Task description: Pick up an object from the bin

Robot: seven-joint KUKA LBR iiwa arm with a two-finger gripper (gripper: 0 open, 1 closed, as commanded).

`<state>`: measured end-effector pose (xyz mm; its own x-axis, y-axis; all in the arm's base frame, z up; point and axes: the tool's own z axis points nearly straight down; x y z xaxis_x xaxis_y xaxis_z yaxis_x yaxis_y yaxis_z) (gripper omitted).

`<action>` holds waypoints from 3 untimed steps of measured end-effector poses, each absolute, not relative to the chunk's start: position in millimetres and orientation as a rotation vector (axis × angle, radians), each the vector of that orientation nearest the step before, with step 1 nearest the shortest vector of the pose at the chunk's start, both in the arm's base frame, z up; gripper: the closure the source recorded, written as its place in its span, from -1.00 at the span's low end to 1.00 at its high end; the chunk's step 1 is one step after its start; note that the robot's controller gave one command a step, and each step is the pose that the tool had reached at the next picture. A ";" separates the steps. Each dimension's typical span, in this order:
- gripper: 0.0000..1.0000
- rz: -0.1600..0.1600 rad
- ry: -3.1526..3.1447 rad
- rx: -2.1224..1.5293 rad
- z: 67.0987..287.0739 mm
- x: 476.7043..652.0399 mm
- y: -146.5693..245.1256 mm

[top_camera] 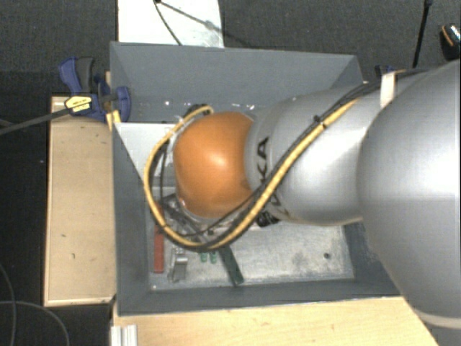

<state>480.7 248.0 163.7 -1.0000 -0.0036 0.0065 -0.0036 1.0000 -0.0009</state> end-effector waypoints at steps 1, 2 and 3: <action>-1.00 0.003 -3.137 0.155 156.3 498.1 192.2; -1.00 0.000 -3.106 0.477 68.9 567.3 130.9; 1.00 -0.005 -3.112 0.473 73.3 568.4 134.7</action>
Offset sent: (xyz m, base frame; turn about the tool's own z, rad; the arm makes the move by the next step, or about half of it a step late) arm 0.0162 -0.0529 -0.0073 -0.0993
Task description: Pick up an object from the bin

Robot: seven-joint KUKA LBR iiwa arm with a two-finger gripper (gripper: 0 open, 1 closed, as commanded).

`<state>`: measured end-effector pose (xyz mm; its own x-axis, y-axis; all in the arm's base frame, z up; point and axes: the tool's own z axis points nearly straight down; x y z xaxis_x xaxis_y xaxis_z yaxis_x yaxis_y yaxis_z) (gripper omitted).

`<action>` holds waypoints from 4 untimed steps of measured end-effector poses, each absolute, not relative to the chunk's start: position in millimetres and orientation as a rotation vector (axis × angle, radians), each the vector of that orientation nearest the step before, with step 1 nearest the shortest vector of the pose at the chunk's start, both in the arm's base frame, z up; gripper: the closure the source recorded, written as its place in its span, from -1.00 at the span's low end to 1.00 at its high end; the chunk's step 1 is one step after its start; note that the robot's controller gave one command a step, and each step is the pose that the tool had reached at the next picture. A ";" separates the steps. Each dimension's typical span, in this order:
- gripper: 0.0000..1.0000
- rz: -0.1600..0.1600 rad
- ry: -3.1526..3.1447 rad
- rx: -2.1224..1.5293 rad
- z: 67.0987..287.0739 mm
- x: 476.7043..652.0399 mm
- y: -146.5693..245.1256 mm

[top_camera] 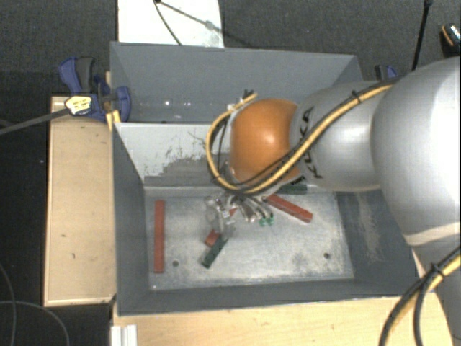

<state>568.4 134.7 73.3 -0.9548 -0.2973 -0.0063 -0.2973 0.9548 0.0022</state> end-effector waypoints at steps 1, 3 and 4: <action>-1.00 0.002 3.102 -0.468 71.8 568.0 133.5; 1.00 0.003 3.089 -0.505 221.4 561.1 158.4; -1.00 0.002 3.099 -0.498 216.2 559.7 157.1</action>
Offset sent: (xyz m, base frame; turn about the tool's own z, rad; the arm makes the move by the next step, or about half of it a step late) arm 0.0000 0.0000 0.0000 0.0000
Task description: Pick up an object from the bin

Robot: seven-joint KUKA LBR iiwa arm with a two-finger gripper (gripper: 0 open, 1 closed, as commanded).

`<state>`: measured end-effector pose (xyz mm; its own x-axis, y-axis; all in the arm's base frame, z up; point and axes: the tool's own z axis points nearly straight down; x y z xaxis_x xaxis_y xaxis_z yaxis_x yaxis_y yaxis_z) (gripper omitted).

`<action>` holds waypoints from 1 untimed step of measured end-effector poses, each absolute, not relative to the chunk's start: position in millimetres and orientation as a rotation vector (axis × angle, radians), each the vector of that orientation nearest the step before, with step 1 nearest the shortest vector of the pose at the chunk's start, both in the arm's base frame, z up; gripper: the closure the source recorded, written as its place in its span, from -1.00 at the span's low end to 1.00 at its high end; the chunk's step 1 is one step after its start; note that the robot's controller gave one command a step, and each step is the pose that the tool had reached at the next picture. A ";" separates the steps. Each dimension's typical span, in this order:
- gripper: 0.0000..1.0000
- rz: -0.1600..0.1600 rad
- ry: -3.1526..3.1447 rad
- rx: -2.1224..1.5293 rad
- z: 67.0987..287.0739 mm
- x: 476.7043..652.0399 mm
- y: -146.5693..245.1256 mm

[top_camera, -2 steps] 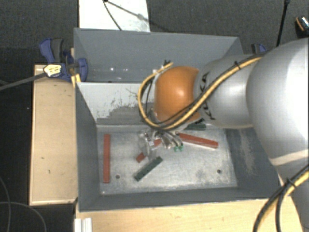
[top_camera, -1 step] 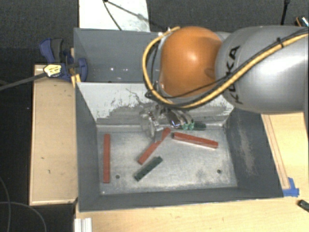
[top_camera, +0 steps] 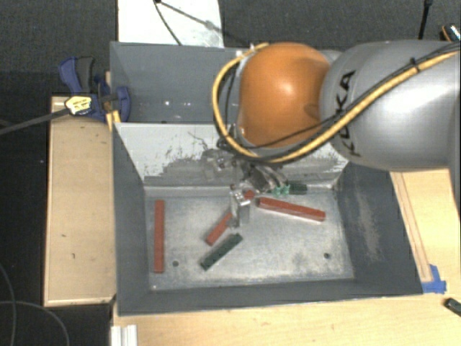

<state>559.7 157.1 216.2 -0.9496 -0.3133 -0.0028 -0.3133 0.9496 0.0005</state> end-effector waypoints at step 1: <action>-1.00 0.001 3.044 -0.797 81.1 547.3 136.8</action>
Offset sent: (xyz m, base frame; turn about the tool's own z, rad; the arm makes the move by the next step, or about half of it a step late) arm -0.0110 -0.0197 -0.1316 -0.1948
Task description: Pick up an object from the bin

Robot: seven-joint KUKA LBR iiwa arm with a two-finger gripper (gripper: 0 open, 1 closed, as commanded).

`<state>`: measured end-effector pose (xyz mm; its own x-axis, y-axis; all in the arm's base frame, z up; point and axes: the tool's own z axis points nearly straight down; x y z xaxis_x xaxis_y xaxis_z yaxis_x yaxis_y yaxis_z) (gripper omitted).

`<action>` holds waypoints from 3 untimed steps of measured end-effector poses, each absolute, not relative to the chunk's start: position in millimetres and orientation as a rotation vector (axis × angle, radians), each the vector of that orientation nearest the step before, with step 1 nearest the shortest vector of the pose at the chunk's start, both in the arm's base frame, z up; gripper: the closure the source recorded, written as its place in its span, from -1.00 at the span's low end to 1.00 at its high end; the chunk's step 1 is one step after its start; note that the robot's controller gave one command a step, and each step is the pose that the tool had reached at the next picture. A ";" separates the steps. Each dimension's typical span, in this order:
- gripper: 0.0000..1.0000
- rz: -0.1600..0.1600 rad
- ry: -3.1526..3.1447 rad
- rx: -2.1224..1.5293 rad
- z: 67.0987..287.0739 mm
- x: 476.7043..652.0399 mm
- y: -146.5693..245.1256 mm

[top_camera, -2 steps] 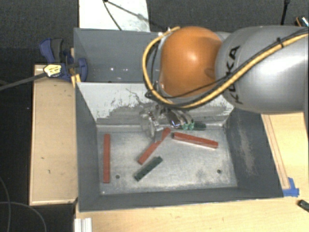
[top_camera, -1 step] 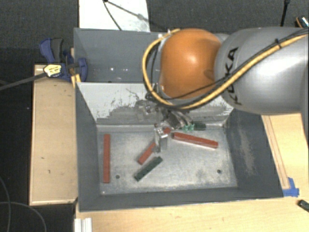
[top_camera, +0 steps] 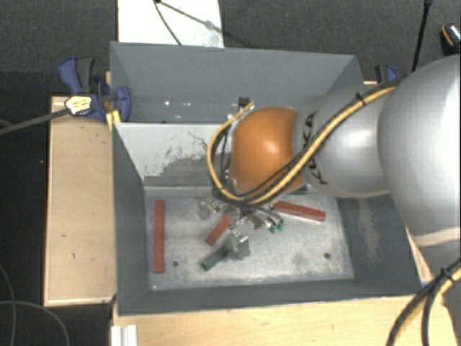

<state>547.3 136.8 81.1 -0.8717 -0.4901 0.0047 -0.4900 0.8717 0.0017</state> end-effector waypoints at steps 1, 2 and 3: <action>-1.00 -0.001 -2.889 1.234 70.0 553.3 126.9; 1.00 -0.001 -2.893 1.225 70.8 553.4 127.3; 1.00 0.004 -2.828 1.391 228.7 542.8 100.6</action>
Offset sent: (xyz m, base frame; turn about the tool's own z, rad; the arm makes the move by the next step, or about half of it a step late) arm 0.0056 -0.0097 -0.0111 -0.2960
